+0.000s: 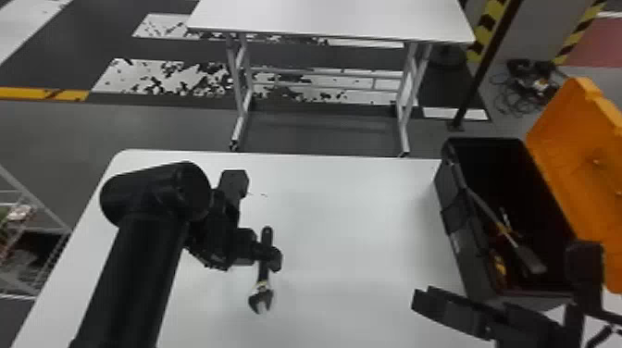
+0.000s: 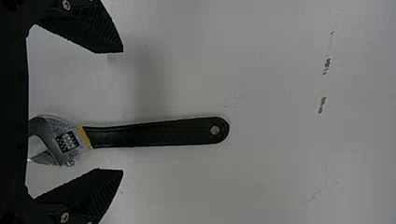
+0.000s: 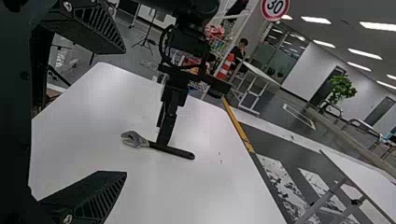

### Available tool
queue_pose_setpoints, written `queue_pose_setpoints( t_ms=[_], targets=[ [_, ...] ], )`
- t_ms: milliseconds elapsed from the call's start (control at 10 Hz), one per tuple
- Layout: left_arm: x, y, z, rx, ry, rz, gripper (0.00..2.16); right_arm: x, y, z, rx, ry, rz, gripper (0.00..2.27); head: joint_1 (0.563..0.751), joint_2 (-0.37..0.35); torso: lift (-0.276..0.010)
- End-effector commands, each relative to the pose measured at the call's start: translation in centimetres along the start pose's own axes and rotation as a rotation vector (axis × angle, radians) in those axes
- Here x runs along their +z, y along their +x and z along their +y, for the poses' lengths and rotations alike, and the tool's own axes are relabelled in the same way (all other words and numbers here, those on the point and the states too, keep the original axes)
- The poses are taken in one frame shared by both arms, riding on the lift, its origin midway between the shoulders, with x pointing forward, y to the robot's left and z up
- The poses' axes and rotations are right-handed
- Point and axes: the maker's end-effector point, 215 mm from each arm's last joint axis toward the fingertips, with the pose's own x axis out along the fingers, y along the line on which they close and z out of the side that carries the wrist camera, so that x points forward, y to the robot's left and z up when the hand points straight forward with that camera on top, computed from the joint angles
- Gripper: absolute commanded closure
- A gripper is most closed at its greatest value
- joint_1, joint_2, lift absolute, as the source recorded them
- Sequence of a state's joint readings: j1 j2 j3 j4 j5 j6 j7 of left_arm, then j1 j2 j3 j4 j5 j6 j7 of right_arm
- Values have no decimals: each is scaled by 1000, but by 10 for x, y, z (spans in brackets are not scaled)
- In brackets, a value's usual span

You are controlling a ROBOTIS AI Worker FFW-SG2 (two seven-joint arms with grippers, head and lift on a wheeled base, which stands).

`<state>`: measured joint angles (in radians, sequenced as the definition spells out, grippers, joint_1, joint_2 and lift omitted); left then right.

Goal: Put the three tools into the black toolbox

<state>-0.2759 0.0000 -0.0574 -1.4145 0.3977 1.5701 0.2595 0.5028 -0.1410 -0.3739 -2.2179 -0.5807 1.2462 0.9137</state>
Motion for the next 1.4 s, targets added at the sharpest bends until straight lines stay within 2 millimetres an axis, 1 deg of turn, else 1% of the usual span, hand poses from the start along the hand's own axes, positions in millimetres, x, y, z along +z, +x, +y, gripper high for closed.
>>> queue_pose_setpoints(
  t_ms=[0, 400, 900, 1100, 1200, 1300],
  targets=[
    [-2, 1, -2, 4, 4, 3, 87, -2, 3, 0, -1, 0, 9, 76, 695, -7, -51],
    [5, -4, -6, 103, 98, -16, 87, -9, 13, 3, 1, -6, 31, 76, 695, 12, -51],
    [6, -3, -6, 123, 115, -8, 87, -11, 22, 8, 5, -17, 45, 76, 695, 23, -51],
    [5, -3, -9, 120, 122, -7, 87, -14, 28, 12, 15, -22, 55, 76, 695, 30, -51],
    [-3, -10, -17, 121, 131, -59, 87, -25, 38, 35, 37, -37, 66, 76, 695, 33, -51],
    [-27, -17, -33, 89, 148, -110, 90, -56, 48, 64, 29, -62, 105, 76, 695, 50, -51]
  ],
)
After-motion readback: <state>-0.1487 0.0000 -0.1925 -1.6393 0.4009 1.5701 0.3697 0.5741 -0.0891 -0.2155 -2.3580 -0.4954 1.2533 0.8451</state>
